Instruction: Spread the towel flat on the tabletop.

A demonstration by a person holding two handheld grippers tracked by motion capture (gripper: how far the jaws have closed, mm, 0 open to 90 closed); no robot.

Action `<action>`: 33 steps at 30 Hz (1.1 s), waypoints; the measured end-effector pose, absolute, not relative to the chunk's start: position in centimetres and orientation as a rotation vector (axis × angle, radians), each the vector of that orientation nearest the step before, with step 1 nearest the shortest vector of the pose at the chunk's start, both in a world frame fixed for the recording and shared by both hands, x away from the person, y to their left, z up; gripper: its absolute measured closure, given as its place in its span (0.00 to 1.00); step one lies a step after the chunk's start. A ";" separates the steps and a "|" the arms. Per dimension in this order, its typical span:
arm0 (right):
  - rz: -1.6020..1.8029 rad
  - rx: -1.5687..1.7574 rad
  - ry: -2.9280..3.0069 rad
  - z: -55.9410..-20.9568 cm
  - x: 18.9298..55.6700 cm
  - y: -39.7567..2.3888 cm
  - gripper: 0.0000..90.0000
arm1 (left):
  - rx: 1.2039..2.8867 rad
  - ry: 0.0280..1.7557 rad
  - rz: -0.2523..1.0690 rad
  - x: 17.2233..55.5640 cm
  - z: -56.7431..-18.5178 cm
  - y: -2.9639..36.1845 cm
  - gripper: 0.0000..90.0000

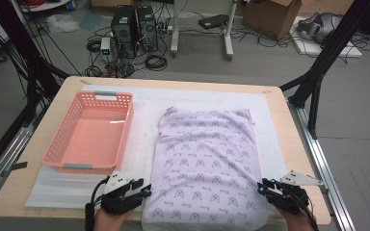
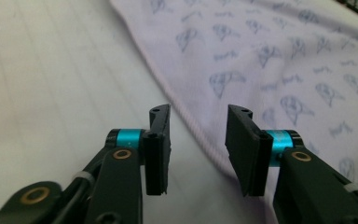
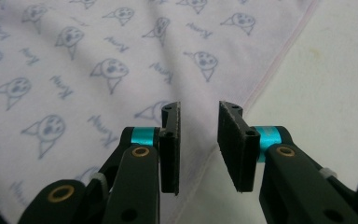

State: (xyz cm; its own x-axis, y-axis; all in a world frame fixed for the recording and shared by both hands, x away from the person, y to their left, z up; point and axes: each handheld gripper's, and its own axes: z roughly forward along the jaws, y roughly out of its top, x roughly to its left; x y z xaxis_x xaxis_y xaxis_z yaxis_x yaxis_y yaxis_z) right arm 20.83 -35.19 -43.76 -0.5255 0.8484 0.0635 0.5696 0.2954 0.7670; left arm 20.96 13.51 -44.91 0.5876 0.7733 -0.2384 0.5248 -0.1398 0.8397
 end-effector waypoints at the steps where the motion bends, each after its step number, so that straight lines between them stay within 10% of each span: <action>1: 1.081 1.288 2.208 -43.8 21.1 -35.1 0.74 | 1.802 1.046 0.304 21.6 -44.8 13.3 0.62; 19: 1.077 1.311 2.159 -44.2 23.3 -35.4 0.55 | 1.957 1.070 0.353 28.6 -45.2 9.4 0.47; 25: 1.037 1.315 2.195 -44.7 23.3 -34.5 0.57 | 1.968 1.082 0.399 28.4 -45.2 9.7 0.93; 33: 1.074 1.303 2.247 -44.7 23.0 -34.5 0.94 | 1.911 1.081 0.321 26.0 -45.0 10.9 0.96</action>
